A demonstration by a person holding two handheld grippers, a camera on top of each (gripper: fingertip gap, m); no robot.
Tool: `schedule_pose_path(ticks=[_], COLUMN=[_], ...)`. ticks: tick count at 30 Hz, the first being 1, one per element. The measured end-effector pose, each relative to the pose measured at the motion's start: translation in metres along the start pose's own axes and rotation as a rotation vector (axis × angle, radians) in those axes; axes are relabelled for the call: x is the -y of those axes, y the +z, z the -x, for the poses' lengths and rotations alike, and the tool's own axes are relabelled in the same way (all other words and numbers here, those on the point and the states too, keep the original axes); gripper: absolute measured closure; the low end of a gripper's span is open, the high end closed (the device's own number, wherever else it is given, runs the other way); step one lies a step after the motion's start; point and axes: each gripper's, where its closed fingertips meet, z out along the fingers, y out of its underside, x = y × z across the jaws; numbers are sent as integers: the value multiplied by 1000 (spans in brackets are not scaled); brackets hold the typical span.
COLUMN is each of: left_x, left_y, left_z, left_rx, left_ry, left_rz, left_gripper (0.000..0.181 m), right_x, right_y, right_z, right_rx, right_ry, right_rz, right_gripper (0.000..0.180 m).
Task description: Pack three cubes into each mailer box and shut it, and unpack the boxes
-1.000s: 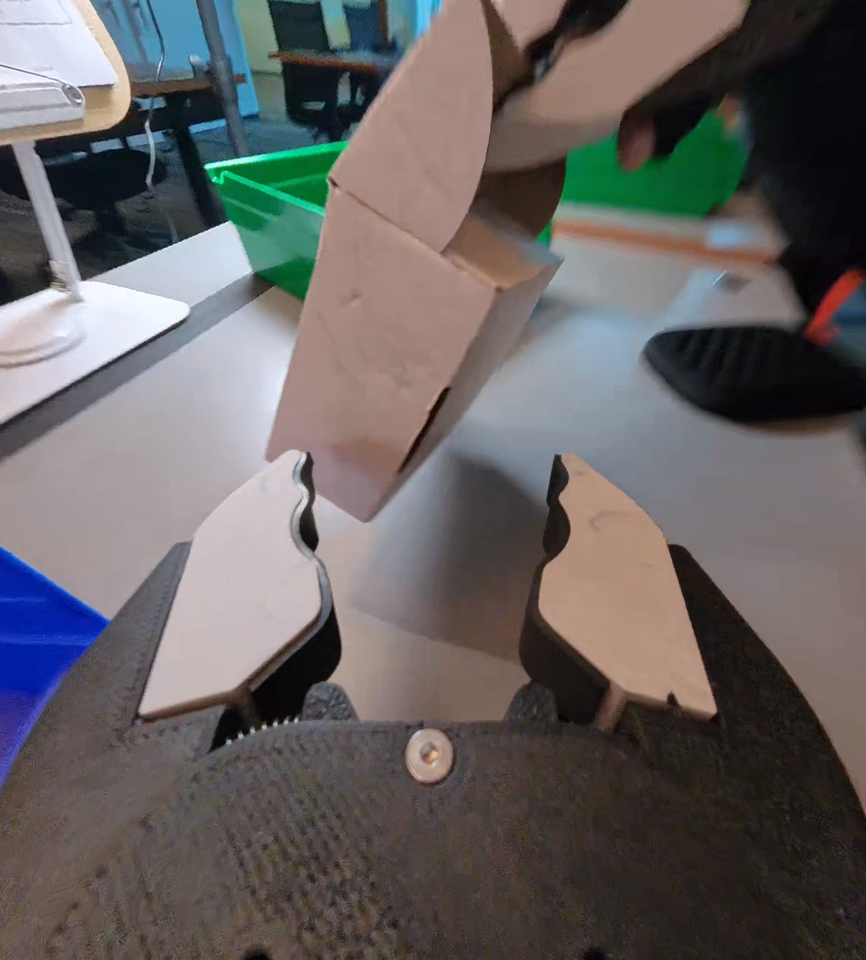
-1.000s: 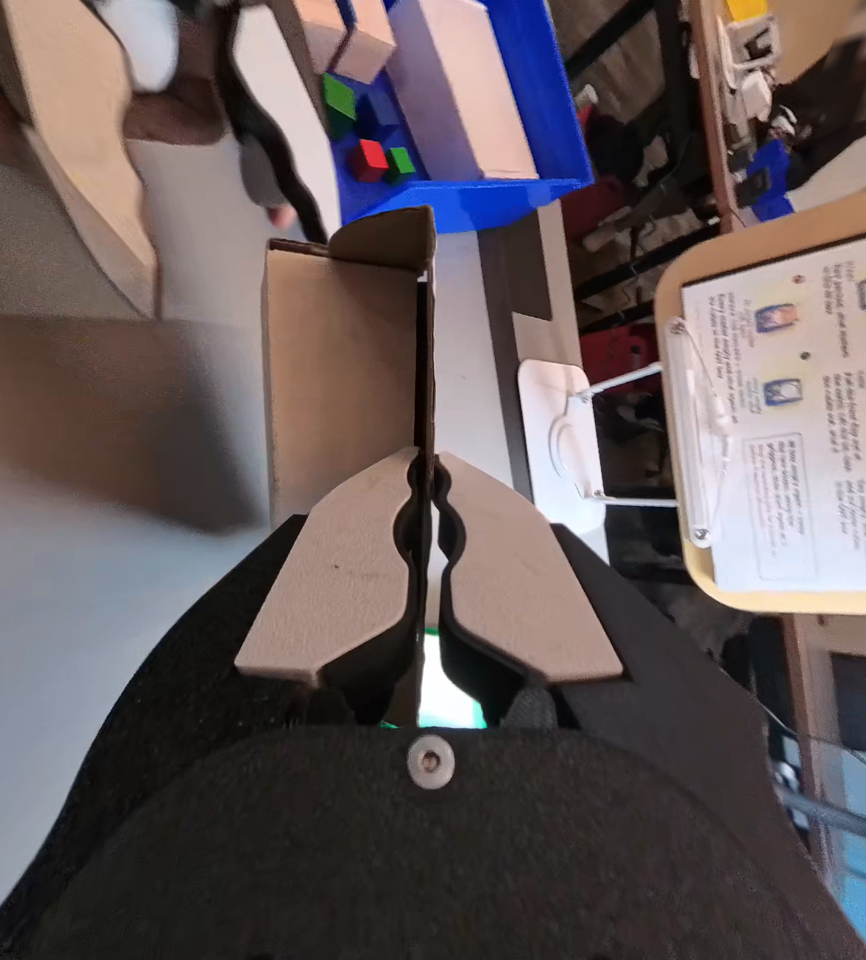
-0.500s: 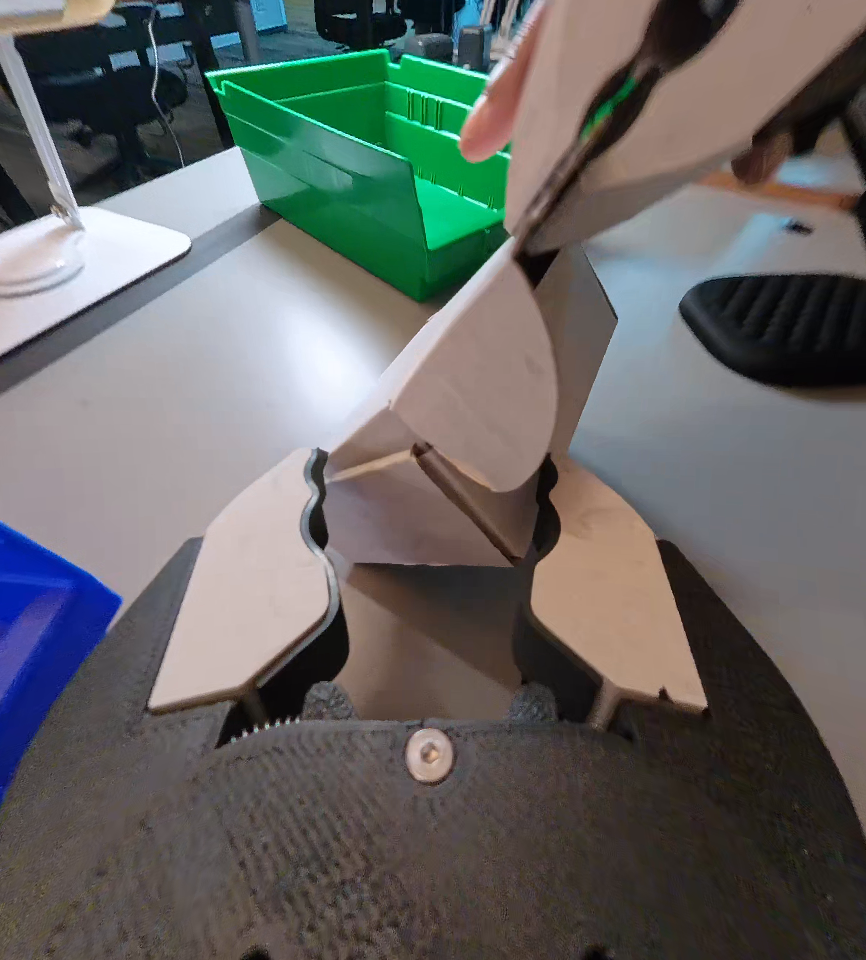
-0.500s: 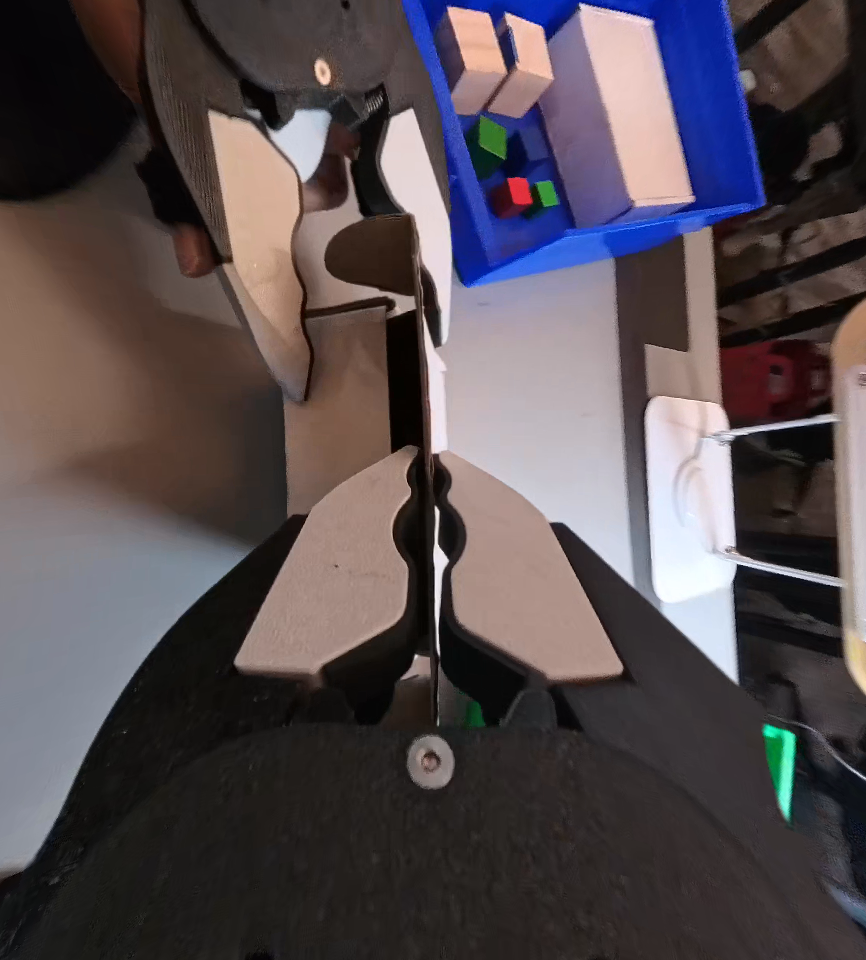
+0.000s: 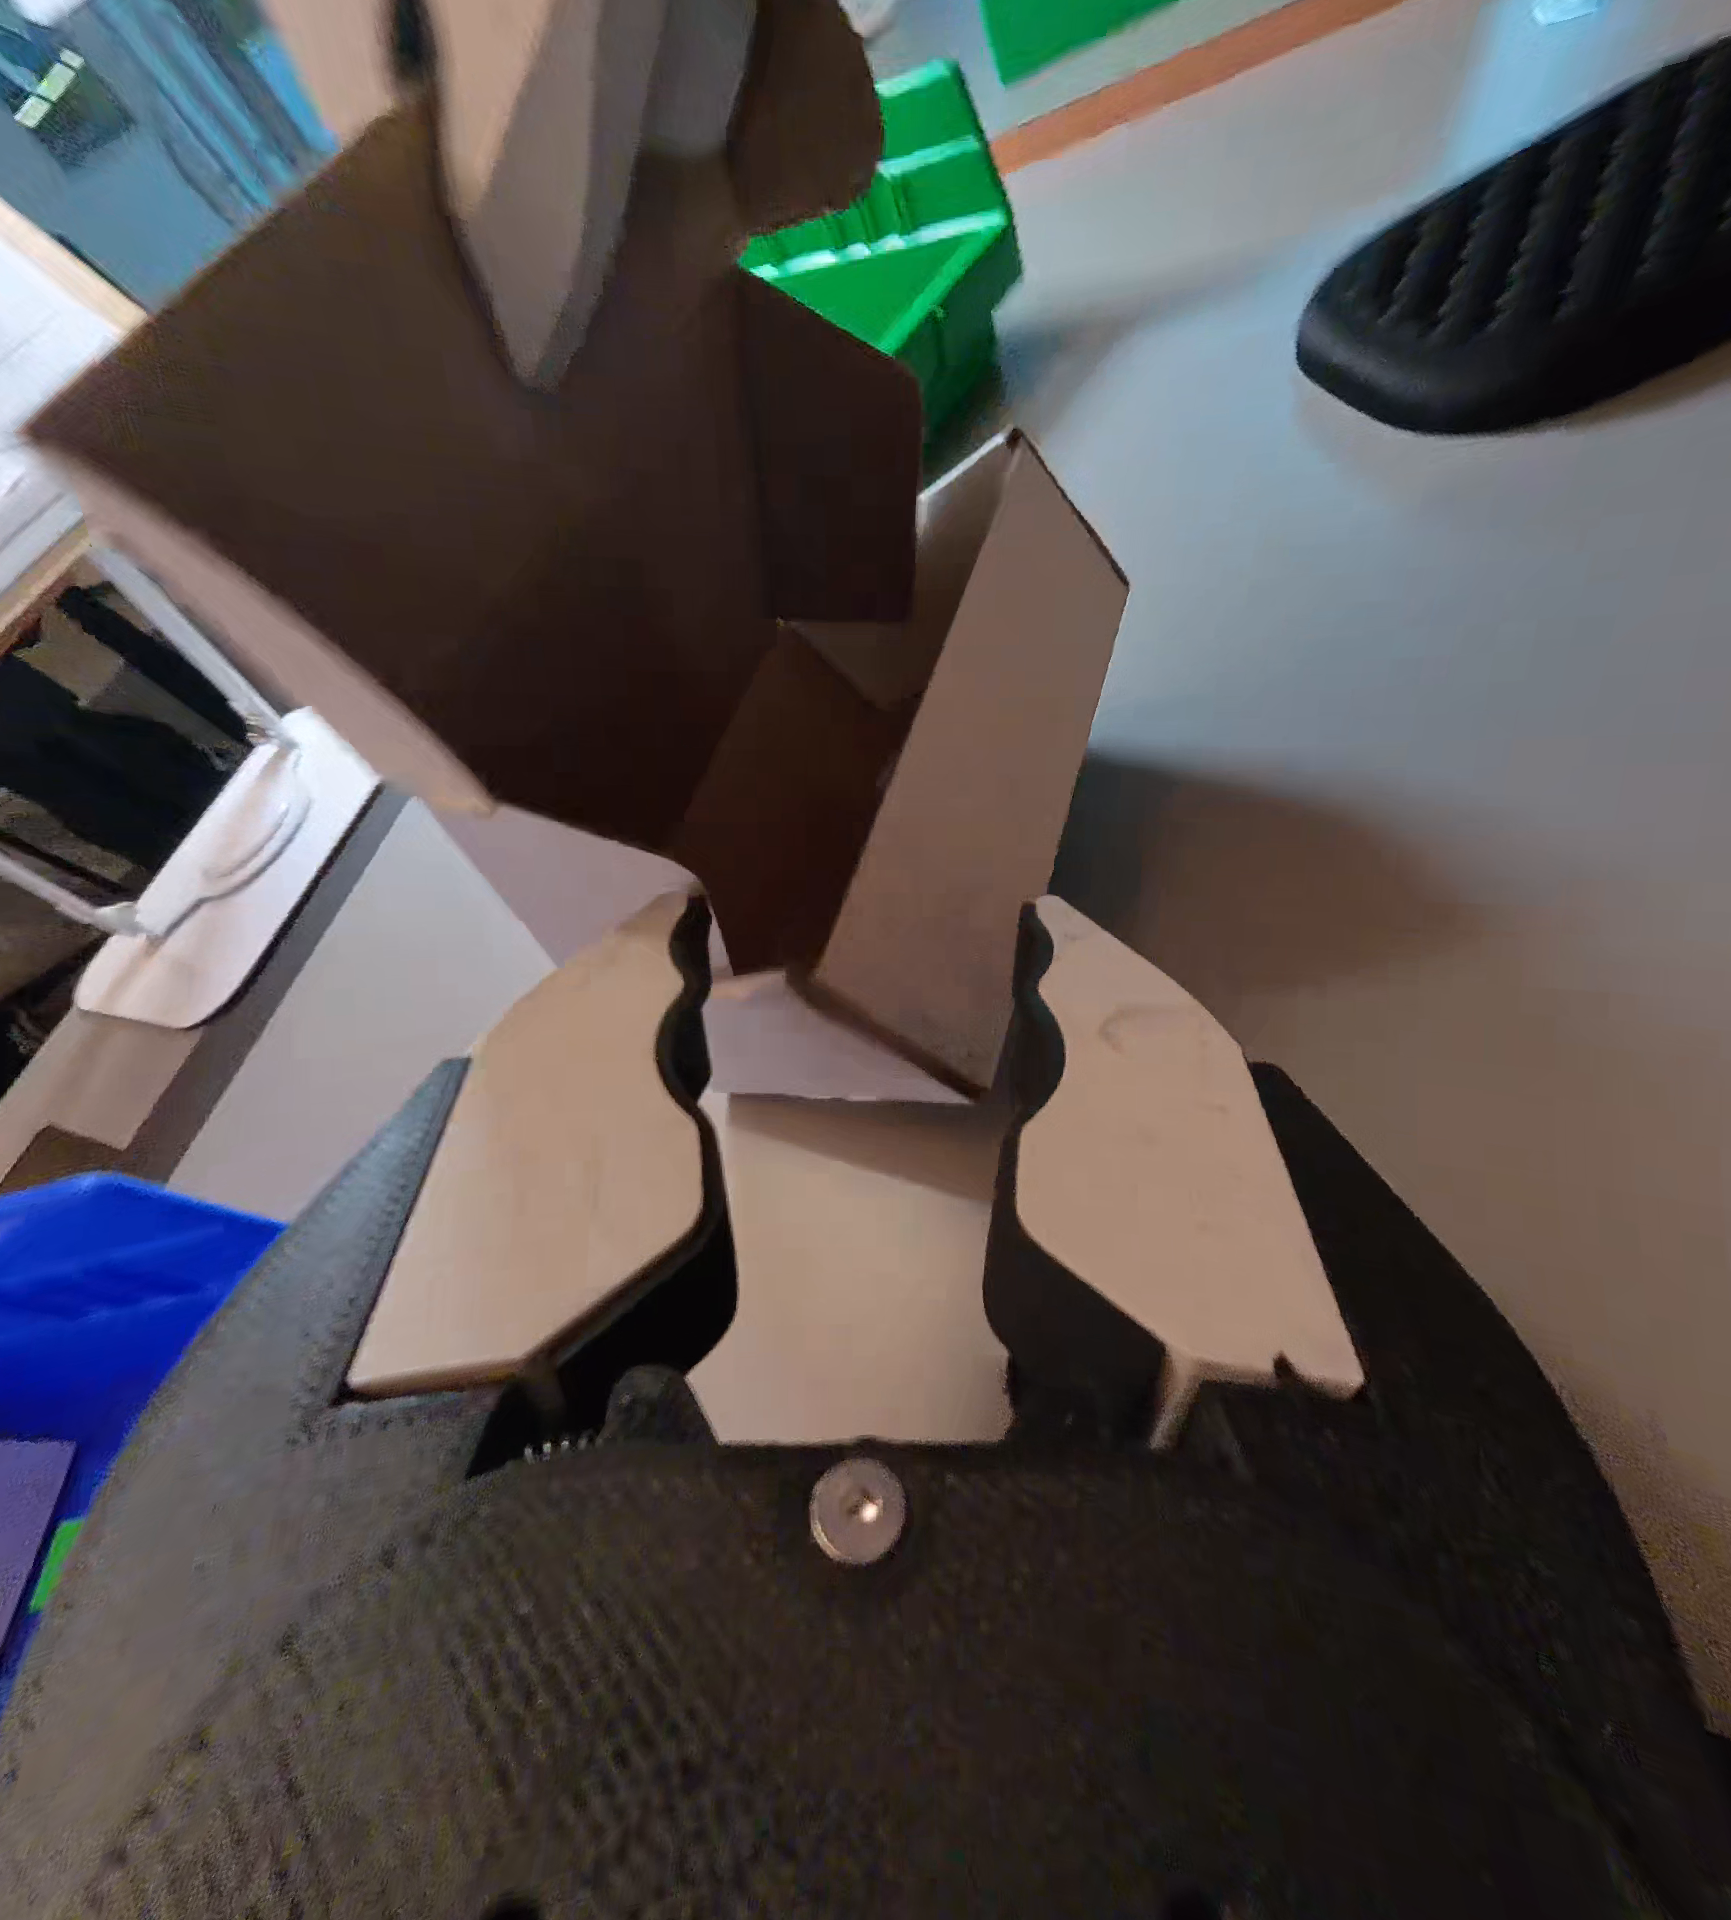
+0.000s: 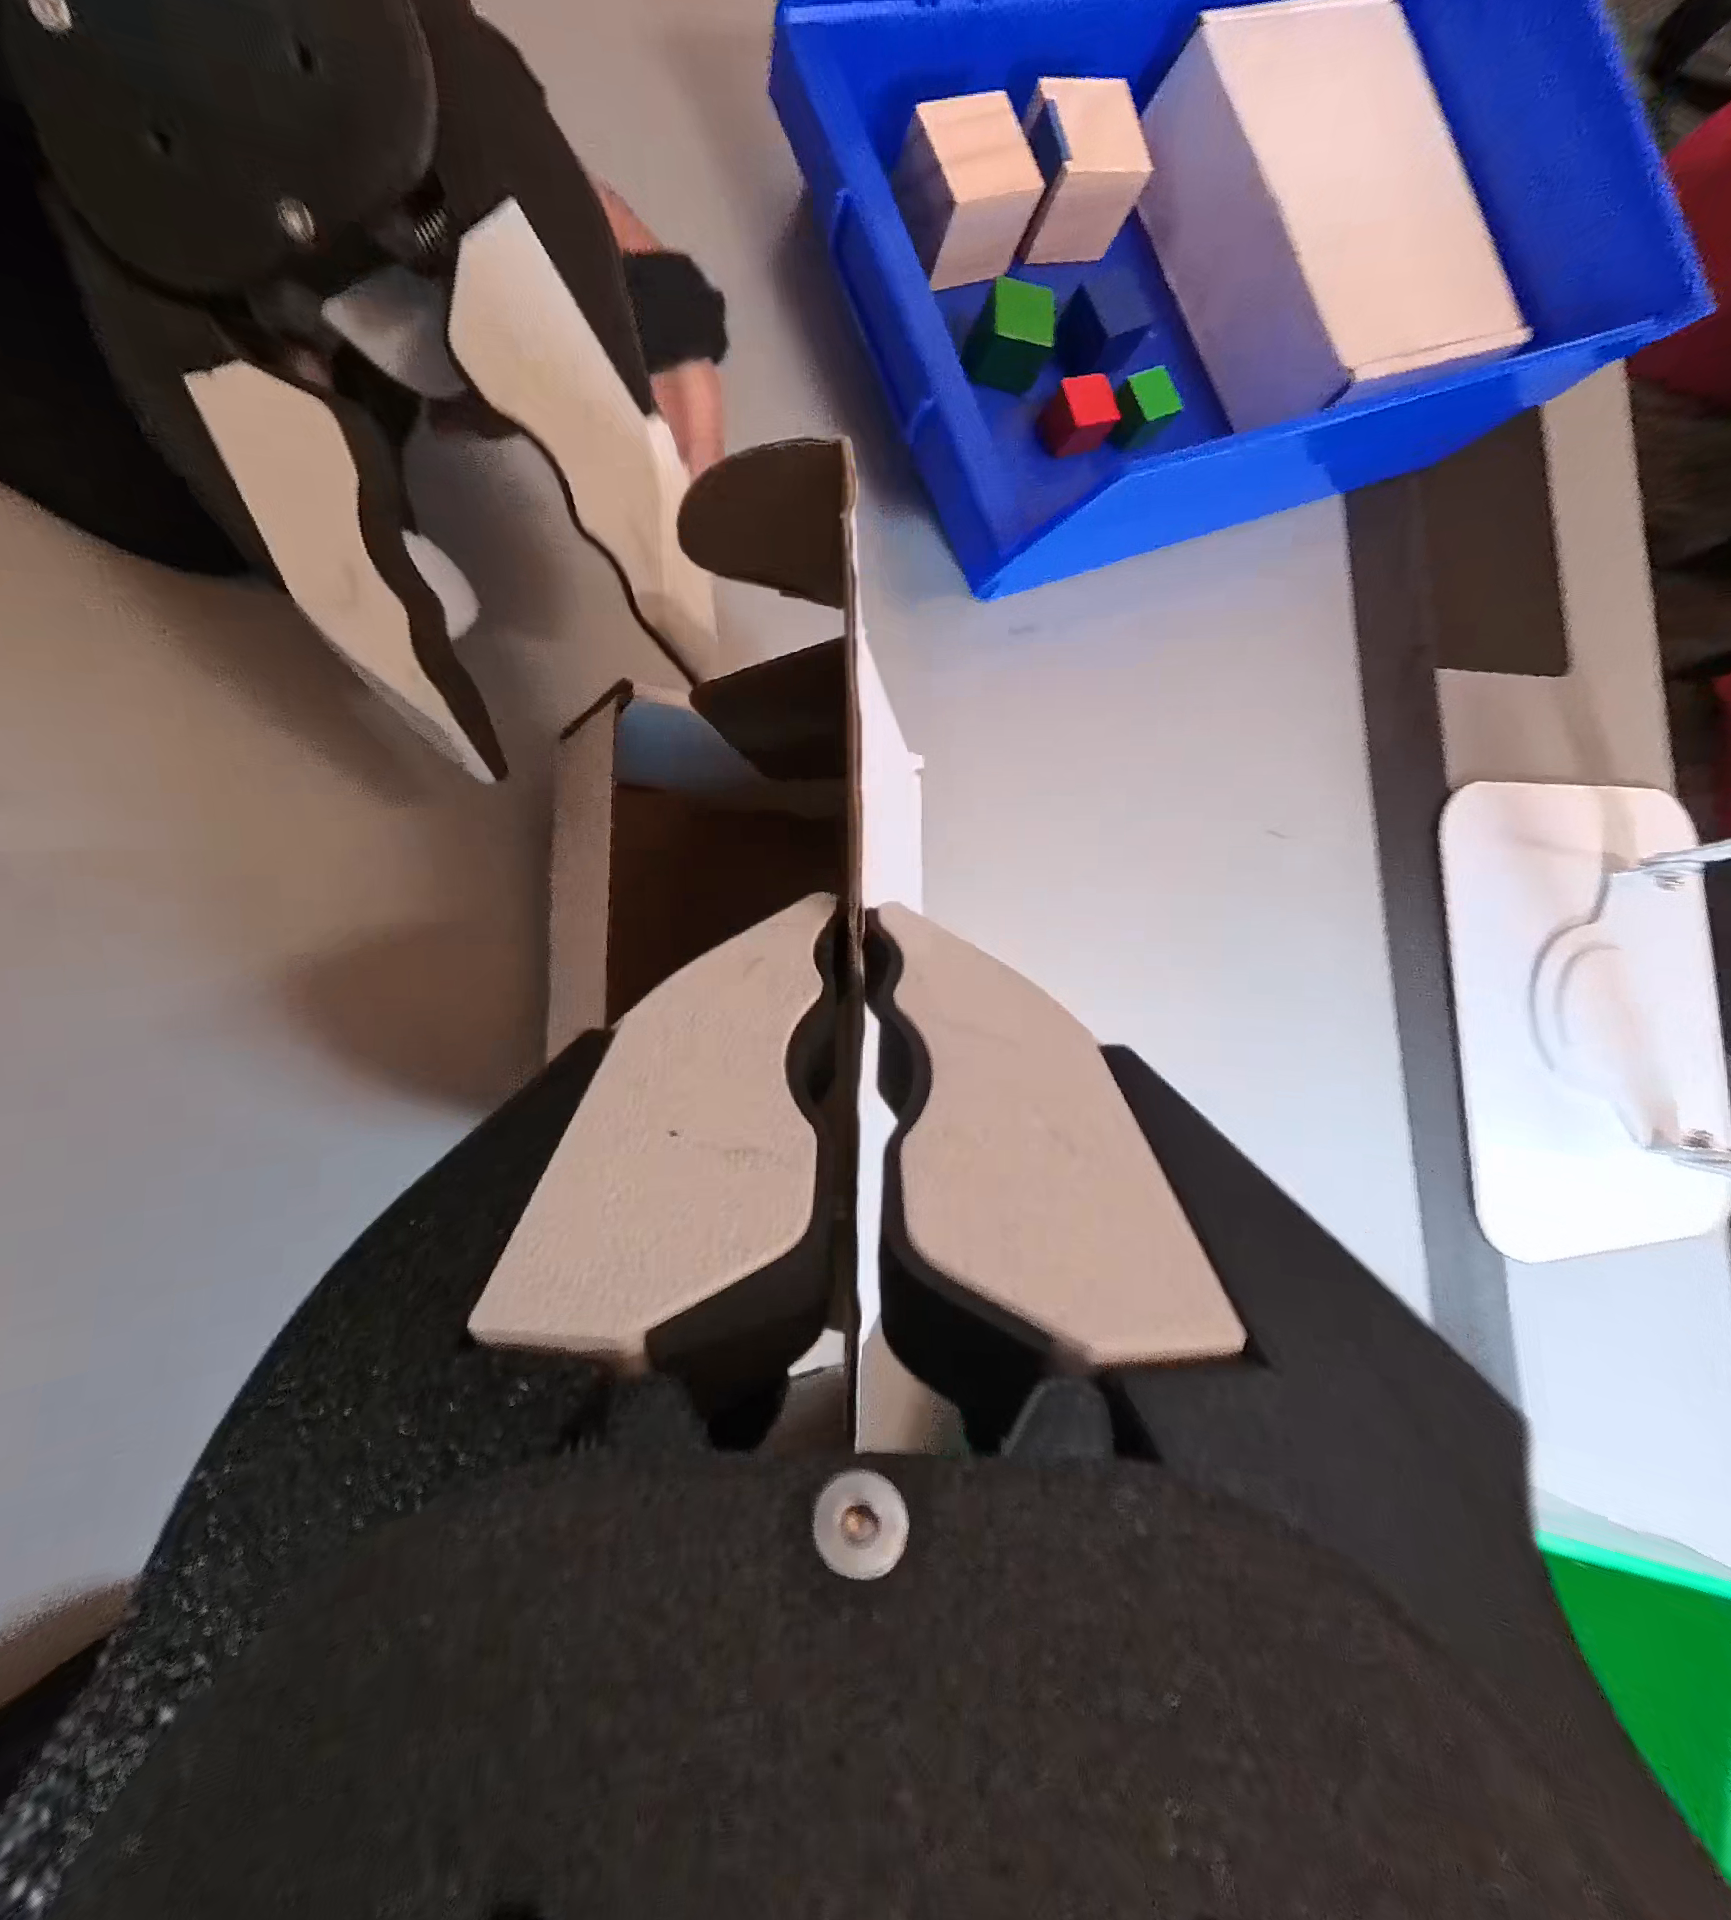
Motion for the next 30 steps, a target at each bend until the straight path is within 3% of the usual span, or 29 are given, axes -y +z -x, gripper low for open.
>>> schedule_pose_path(ticks=[2,4,8,10,15,18,25,30], left_x=[-11,-30,-44,-47,-43,-35,-19,-9], left_y=[10,16,21,24,23,20,19,22], left_z=[-7,-16,-24,-26,-33,-51,-71,-76], left_rx=[-17,-48,-17,-24,-127,-222,-289,-313], left_ry=[44,139,303,288,158,138,23,-48], left_rz=[101,226,316,330,303,253,157,98], left_gripper=[133,161,163,162,170,173,174,176], right_x=[2,6,8,8,5,-15,-92,-111], right_y=[1,0,-5,-5,-8,-1,77,102], right_z=[5,5,1,-2,-27,-68,-85,-83], right_rx=[27,21,57,71,56,-71,-20,-107], right_ry=[2,-14,61,80,125,44,-32,-89], right_rz=[12,4,-1,-5,9,133,447,521], right_gripper=[178,177,178,178,178,178,170,150])
